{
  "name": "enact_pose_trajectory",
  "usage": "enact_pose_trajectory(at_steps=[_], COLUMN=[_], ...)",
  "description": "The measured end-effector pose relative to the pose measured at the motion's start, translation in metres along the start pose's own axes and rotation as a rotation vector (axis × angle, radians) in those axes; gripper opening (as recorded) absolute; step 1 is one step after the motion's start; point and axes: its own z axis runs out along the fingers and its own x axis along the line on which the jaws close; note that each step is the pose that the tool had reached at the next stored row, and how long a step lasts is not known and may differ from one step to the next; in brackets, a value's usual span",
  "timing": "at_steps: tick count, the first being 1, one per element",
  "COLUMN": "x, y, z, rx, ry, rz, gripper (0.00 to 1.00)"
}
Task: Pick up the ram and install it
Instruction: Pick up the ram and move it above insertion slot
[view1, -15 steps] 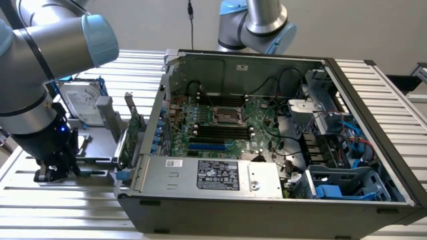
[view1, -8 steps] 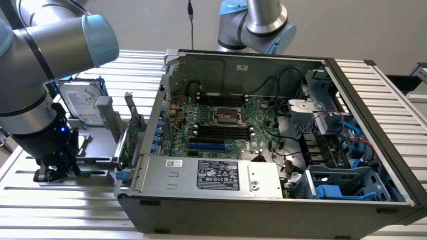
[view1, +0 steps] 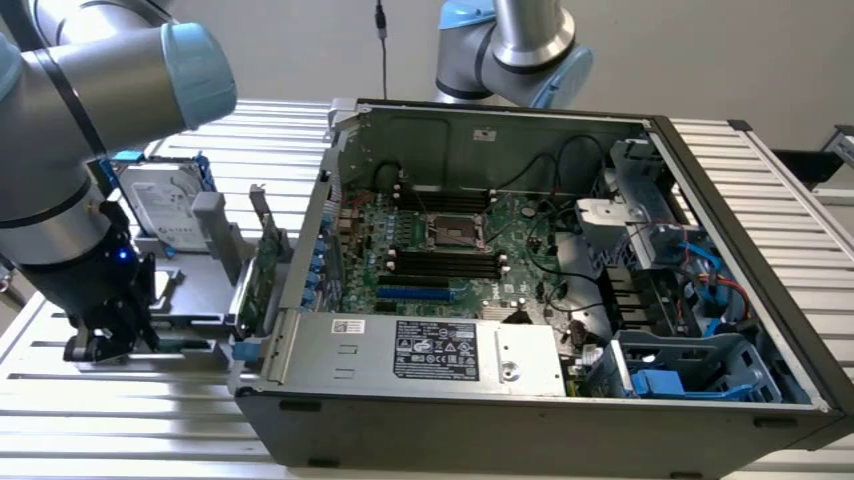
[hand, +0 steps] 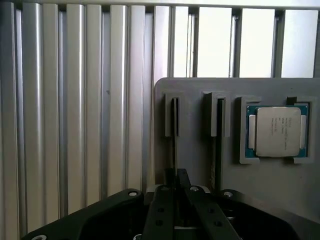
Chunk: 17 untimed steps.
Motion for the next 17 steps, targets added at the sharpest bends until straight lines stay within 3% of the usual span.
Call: enact_pose_trajectory(at_steps=[7, 17], x=[0.000, 0.000], y=[-0.0002, -0.0002], z=[-0.0162, -0.0504], rx=[-0.0007, -0.0023], ry=[-0.0001, -0.0005], rz=[0.000, 0.000], gripper=[0.14, 0.14])
